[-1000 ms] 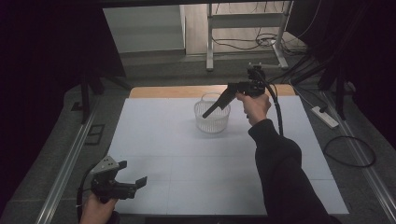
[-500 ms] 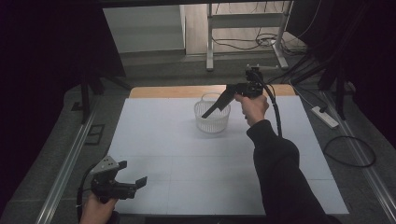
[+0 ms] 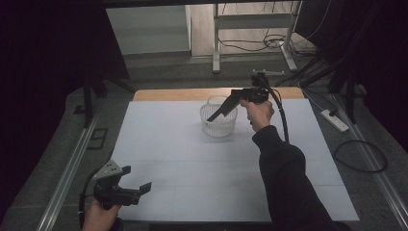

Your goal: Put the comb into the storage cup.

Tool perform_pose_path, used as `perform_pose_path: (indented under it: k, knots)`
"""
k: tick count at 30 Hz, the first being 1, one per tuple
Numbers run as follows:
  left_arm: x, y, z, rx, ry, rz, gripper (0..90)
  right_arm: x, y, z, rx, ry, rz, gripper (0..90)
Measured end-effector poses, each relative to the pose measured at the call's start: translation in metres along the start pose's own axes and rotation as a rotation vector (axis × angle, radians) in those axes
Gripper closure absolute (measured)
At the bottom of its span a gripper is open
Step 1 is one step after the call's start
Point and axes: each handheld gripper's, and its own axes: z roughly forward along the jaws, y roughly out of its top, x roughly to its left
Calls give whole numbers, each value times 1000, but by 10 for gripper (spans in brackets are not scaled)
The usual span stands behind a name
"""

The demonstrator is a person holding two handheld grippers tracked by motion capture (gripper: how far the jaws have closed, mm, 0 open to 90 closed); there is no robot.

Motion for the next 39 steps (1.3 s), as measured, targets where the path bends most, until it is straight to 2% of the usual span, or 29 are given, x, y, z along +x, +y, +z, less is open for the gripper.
perform_pose_path:
  k: [7,12,21,39]
  knots:
    - [0,0,0,1,0,1,0,-5,0,-1,9,-1,0,838]
    - [0,0,1,2,0,1,0,-5,-1,-1,17,-43,-40,818]
    - [0,0,0,2,-1,0,0,-9,-2,1,25,-88,-75,788]
    - [0,0,1,2,0,1,0,-13,-4,2,47,-155,-143,727]
